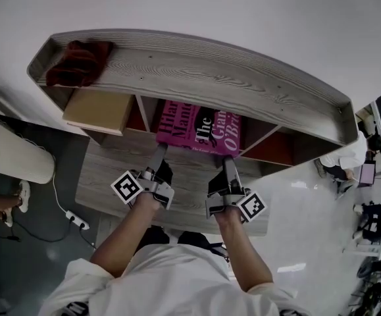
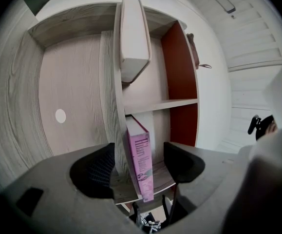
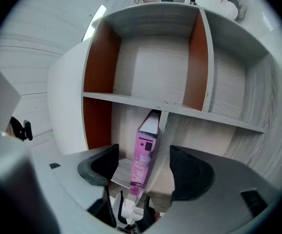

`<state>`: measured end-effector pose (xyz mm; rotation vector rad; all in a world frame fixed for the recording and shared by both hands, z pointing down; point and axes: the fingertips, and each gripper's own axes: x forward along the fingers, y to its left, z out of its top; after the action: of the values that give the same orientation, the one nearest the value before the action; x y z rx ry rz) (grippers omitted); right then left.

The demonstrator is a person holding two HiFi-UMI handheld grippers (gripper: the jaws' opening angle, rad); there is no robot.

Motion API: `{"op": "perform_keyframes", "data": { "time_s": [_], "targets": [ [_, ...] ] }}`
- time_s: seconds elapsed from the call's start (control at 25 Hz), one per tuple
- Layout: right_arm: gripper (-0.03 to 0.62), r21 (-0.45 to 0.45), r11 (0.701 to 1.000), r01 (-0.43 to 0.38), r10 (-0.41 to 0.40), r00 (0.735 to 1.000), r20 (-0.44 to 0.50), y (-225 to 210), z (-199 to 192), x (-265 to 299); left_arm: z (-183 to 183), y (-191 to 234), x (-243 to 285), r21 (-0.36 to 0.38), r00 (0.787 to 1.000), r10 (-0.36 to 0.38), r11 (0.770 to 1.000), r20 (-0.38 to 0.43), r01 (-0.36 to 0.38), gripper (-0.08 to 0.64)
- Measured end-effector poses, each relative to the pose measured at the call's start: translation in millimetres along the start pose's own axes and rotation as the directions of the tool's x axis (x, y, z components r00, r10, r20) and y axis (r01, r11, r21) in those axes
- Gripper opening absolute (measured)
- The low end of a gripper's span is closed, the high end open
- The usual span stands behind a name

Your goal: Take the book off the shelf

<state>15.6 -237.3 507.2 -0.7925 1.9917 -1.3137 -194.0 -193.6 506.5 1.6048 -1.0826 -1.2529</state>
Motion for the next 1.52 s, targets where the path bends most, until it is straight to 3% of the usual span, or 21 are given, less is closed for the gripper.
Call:
{"op": "perform_keyframes", "data": {
  "time_s": [0.76, 0.96, 1.08, 1.52],
  "targets": [
    [0.282, 0.09, 0.993, 0.072, -0.082, 0.991, 0.103, -19, 16, 23, 11, 11, 24, -0.038, 0.998, 0.038, 0.999, 0.057, -0.036, 0.309],
    [0.278, 0.097, 0.992, 0.077, -0.087, 0.99, 0.109, -20, 15, 25, 12, 11, 24, -0.039, 0.997, 0.037, 0.999, 0.065, -0.035, 0.267],
    [0.231, 0.095, 0.992, 0.077, -0.088, 0.989, 0.117, -19, 16, 26, 13, 8, 26, -0.034, 0.997, 0.029, 0.999, 0.066, -0.027, 0.239],
    [0.209, 0.122, 0.988, 0.091, -0.105, 0.989, 0.107, -20, 15, 24, 12, 9, 23, -0.049, 0.997, 0.063, 0.997, 0.051, -0.061, 0.209]
  ]
}}
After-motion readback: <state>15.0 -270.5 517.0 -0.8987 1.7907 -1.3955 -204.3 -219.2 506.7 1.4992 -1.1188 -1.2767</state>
